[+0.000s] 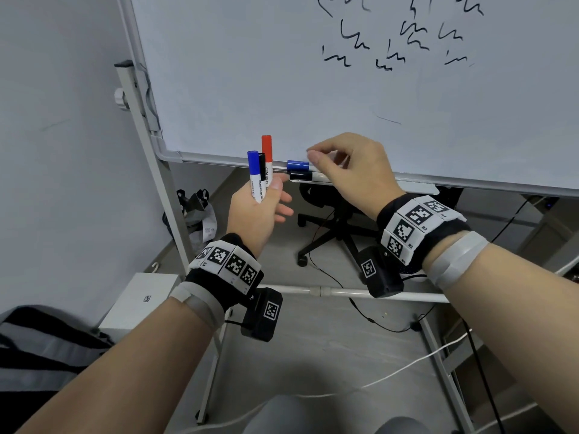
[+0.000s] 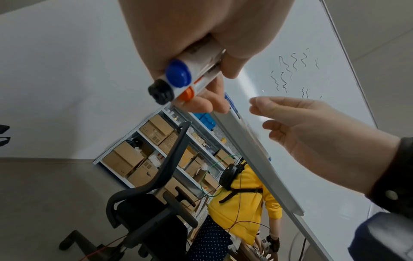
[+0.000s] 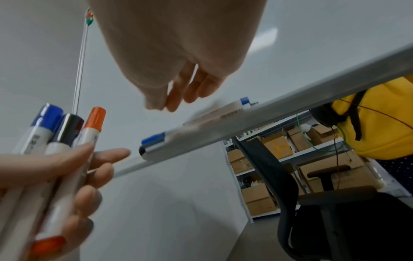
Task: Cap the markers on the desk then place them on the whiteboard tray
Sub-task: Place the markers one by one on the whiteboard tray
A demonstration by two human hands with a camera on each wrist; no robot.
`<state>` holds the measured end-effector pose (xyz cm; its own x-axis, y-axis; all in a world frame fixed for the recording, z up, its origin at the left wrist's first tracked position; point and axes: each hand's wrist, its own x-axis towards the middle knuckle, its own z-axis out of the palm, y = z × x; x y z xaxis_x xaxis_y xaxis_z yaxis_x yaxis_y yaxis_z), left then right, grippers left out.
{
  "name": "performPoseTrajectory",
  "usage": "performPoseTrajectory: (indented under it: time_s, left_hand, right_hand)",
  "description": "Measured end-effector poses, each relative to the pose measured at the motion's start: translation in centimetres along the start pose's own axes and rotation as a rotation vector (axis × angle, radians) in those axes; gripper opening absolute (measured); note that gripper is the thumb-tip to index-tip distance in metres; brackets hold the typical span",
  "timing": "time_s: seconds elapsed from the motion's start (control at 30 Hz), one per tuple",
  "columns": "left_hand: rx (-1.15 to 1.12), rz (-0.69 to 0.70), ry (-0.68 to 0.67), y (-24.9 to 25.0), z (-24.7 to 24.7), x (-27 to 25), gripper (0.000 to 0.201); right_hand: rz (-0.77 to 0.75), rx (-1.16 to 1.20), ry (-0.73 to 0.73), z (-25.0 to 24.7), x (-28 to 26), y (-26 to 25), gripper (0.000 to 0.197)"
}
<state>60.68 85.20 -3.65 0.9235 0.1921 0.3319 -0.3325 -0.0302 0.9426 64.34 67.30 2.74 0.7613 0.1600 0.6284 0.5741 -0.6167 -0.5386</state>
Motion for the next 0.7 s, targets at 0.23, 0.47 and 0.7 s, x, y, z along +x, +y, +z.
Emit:
performPoseTrajectory:
  time_s: [0.23, 0.47, 0.7]
  left_hand:
    - [-0.12, -0.055, -0.377, 3.2, 0.9, -2.3, 0.023]
    - [-0.088, -0.108, -0.392, 3.4, 2.1, -2.9, 0.039]
    - [-0.047, -0.077, -0.199, 2.1, 3.8, -2.0, 0.029]
  right_hand:
    - [0.074, 0.296, -0.37, -2.9, -1.5, -2.9, 0.016]
    - [0.202, 0.523, -0.209, -4.9, -1.8, -1.4, 0.025]
    - [0.217, 0.114, 0.225, -8.0, -1.3, 3.3, 0.016]
